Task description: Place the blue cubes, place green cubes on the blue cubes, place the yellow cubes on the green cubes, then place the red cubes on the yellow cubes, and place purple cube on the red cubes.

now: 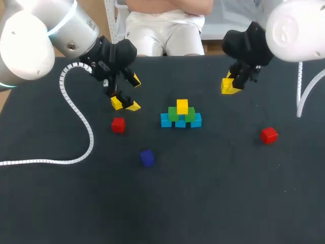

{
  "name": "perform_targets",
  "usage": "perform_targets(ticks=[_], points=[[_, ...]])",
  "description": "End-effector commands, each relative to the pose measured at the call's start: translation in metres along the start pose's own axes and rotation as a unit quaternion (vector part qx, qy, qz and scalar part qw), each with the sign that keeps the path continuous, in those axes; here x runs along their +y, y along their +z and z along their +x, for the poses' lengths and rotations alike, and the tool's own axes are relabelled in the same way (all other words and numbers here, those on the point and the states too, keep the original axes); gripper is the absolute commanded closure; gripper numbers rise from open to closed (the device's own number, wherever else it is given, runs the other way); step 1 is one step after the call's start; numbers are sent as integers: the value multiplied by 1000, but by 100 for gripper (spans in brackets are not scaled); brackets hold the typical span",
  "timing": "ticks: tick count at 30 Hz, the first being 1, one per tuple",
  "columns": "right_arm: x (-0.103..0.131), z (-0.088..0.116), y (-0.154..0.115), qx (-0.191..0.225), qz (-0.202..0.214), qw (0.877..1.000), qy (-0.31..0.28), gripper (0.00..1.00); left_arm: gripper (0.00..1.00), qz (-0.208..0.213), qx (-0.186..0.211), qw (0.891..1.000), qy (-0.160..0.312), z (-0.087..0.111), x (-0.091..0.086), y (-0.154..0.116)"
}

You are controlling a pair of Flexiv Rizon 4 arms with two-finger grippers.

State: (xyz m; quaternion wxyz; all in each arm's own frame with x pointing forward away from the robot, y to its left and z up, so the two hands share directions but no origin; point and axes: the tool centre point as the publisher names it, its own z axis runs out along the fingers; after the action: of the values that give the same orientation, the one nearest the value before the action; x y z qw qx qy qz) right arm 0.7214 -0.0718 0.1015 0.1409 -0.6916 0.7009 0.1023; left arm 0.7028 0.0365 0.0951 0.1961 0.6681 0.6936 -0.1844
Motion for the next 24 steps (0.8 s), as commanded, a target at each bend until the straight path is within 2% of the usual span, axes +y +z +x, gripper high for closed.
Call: perform_targets(ticks=[1, 5, 8, 12, 17, 24], points=[[1, 0, 0, 0, 1, 1000, 0, 100, 0, 1, 1, 1000, 0, 0, 1, 0], [1, 0, 0, 0, 1, 1000, 0, 100, 0, 1, 1, 1000, 0, 0, 1, 0], [7, 2, -2, 17, 1, 1000, 6, 100, 0, 1, 1, 1000, 0, 0, 1, 0], [14, 5, 0, 24, 0, 999, 30, 100, 0, 1, 1, 1000, 0, 0, 1, 0], [27, 8, 12, 23, -8, 998, 62, 100, 0, 1, 1, 1000, 0, 0, 1, 0], [50, 2, 21, 22, -11, 997, 67, 100, 0, 1, 1, 1000, 0, 0, 1, 0]])
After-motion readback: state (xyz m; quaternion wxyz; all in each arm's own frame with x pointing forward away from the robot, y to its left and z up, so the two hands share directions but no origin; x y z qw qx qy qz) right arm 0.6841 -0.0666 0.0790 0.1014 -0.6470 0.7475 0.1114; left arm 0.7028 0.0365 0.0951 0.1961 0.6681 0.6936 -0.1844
